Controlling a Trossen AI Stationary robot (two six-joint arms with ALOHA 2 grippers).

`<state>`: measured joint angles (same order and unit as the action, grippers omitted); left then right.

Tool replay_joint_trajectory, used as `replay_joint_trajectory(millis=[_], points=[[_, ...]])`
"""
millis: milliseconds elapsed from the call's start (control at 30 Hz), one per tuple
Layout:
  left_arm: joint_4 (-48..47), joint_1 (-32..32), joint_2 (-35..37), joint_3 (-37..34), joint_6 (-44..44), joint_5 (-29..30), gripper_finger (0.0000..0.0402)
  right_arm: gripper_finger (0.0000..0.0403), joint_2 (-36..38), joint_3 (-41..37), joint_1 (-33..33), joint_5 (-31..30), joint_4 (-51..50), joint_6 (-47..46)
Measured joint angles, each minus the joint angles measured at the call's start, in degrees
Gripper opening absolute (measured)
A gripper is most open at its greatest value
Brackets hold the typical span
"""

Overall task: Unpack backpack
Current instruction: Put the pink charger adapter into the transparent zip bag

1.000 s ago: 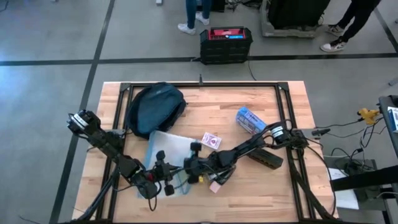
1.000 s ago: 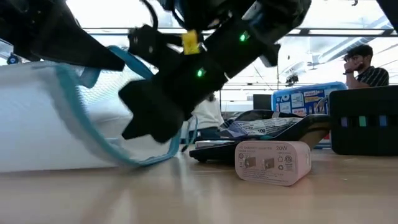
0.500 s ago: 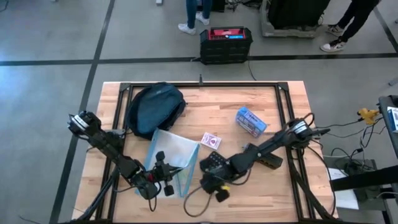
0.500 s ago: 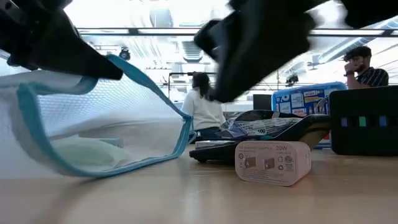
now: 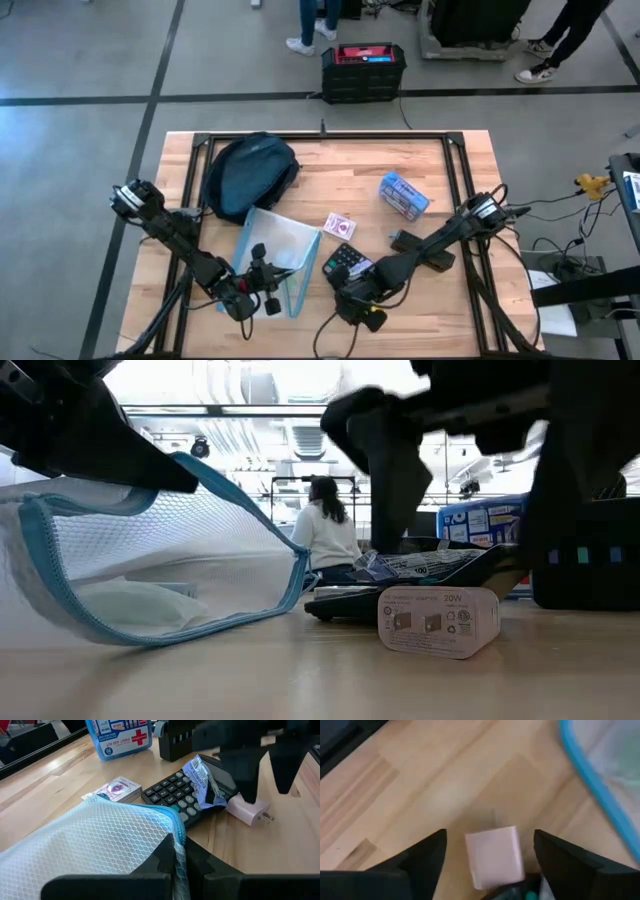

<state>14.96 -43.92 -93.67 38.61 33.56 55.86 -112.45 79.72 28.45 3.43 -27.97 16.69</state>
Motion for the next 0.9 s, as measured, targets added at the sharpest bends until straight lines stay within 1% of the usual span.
replay_joint_trajectory(millis=[133, 233, 267, 367, 500, 533, 633, 767, 900], points=[[0.0, 0.1, 0.0, 0.0, 0.0, 0.0, 0.0000, 0.0303, -2.0, 0.0, -0.3, 0.8, 0.3, 4.6], [0.0, 0.1, 0.0, 0.0, 0.0, 0.0, 0.0000, 0.0291, -3.7, 0.0, -0.8, -0.4, 0.2, 7.2], [0.0, 0.1, 0.0, 0.0, 0.0, 0.0, 0.0000, 0.0283, -4.1, 0.0, -1.1, 0.2, 0.3, 7.5], [0.0, 0.1, 0.0, 0.0, 0.0, 0.0, 0.0000, 0.0249, -4.4, 0.1, -1.6, 0.5, 0.1, 7.3], [0.0, 0.1, 0.0, 0.0, -0.2, 0.0, 0.0000, 0.0176, -4.4, 0.4, -1.8, 0.2, -0.4, 7.5], [0.0, 0.1, 0.0, 0.0, -0.2, 0.0, 0.0000, 0.0166, -4.4, 0.6, -1.8, -0.1, -0.5, 8.1], [0.0, 0.1, 0.0, 0.0, -0.2, 0.0, 0.0000, 0.0166, -4.4, 1.6, -1.8, -0.6, -0.9, 9.0], [0.0, 0.2, 0.0, 0.0, -0.3, 0.1, 0.0000, 0.0166, -4.4, 4.7, -1.9, -2.2, -0.6, 9.1], [0.7, 0.2, 0.4, 0.2, -1.7, 0.2, 0.0000, 0.0166, -4.3, 7.2, -2.3, -9.7, 1.4, 10.8]])
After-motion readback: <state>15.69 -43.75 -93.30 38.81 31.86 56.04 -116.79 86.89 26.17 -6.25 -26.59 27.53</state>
